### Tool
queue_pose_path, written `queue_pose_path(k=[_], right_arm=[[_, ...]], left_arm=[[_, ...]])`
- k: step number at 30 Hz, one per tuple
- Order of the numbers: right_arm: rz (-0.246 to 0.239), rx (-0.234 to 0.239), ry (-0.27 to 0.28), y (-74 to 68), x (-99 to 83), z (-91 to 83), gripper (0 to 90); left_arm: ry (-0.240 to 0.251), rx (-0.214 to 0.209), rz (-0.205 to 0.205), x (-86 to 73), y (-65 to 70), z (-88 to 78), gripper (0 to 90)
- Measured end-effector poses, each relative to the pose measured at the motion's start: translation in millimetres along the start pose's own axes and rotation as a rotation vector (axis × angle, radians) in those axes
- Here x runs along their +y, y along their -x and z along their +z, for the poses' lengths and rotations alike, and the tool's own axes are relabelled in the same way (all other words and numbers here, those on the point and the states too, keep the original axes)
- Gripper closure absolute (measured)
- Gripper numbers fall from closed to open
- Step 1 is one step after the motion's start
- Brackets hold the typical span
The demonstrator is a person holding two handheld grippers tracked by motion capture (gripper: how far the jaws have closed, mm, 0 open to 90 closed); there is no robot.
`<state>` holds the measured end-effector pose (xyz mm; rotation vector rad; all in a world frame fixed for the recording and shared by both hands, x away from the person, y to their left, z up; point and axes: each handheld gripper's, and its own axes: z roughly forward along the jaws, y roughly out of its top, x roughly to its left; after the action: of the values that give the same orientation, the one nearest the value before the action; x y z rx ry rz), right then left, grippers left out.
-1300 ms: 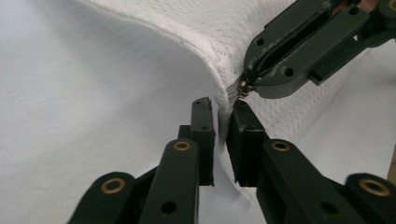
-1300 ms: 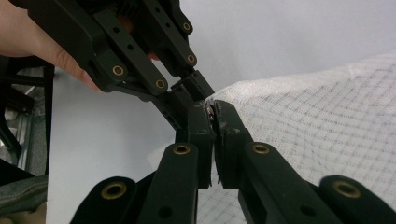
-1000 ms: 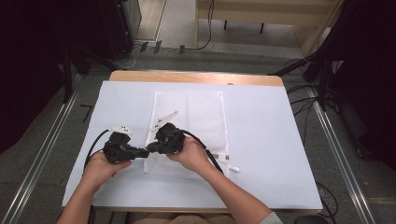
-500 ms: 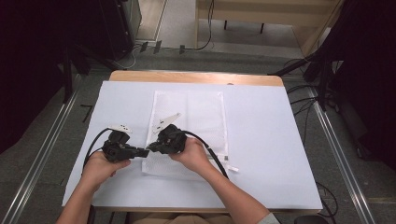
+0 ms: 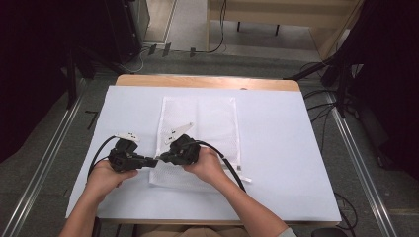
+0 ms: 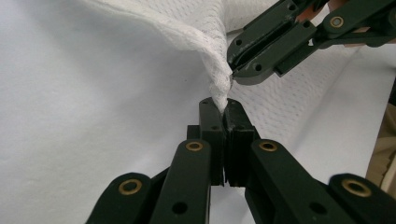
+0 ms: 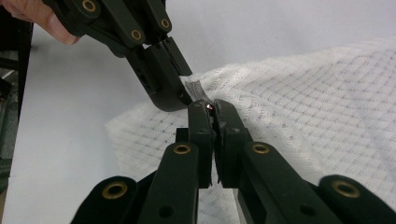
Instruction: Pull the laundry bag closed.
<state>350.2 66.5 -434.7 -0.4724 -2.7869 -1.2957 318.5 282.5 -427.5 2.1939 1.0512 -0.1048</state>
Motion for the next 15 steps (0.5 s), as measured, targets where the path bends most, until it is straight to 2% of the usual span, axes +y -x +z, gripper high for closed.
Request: queue_pose_path(k=[4,5,6,8,10,15], right_arm=[[0.002,-0.001,-0.003,1.0,-2.0,0.8,88.5],[-0.003,-0.009,-0.005,1.2,-3.0,0.5,88.5],[-0.001,-0.005,-0.01,1.3,-3.9,0.1,88.5],[-0.001,-0.03,-0.031,2.5,-5.8,-0.2,88.5],[0.023,-0.029,-0.032,7.3,-9.4,-2.1,88.5],[0.041,-0.021,-0.039,11.0,-11.6,-4.1,88.3]], left_arm=[[-0.002,0.004,-0.004,-0.3,0.4,0.4,89.7],[-0.007,-0.006,-0.005,-0.5,-0.3,-0.6,89.7],[0.001,0.002,-0.008,-1.2,-1.3,-2.3,89.8],[0.012,-0.001,-0.015,-3.1,-4.3,-6.5,89.8],[0.031,-0.012,-0.033,-3.9,-7.1,-8.1,89.7],[0.026,-0.003,-0.01,-4.0,-5.8,-6.7,89.4]])
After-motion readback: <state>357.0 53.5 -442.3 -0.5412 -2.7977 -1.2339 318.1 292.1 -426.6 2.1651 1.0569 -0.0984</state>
